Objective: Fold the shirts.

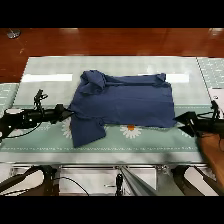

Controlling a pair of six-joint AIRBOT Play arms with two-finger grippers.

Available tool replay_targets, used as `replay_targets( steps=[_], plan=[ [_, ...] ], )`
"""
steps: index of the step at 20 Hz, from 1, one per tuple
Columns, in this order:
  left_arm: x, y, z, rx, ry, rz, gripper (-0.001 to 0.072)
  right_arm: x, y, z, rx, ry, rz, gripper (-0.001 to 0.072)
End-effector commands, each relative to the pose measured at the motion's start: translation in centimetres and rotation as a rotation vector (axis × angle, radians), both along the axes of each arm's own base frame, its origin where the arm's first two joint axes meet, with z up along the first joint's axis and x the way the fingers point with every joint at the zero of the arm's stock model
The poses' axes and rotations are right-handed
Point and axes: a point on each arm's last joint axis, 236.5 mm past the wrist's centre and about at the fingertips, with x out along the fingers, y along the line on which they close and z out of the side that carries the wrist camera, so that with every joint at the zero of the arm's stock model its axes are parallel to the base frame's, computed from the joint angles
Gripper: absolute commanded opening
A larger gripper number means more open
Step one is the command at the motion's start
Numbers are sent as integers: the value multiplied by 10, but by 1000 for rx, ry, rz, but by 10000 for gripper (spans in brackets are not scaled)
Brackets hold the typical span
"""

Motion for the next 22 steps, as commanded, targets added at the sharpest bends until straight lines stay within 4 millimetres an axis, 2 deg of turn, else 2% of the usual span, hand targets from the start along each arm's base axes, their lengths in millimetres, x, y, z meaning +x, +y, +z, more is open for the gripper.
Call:
replay_targets(
  steps=[1,5,8,11,14,15,16,17,18,20,21,22],
  plan=[
    [2,-2,5,-11,-10,-13,18,-24,-1,-21,-65,119,25,618],
    [2,-3,5,-15,-3,-8,18,8,-2,-16,-84,20,-34,618],
    [2,-2,5,-16,1,-3,18,20,-8,-19,-71,28,-68,618],
    [2,-2,5,-16,0,-3,18,37,7,-22,21,-6,-57,617],
    [0,-4,6,-25,4,-12,18,49,23,-32,11,-5,-17,597],
    [0,-5,7,-26,4,-14,18,54,29,-32,6,-9,13,540],
    [-1,-5,7,-28,4,-16,18,60,36,-30,-1,-17,42,448],
    [-1,-6,7,-31,5,-19,18,66,41,-27,-15,-29,72,215],
    [-3,-7,8,-37,7,-24,18,70,43,-23,-37,-43,104,25],
    [-2,-12,20,-61,-10,-63,18,82,45,-5,-55,-69,158,24],
    [7,-14,38,-70,-55,-87,17,96,45,18,-54,-113,185,24],
    [24,-13,66,-72,-131,-99,17,116,41,51,-75,-191,210,23]
  ],
)
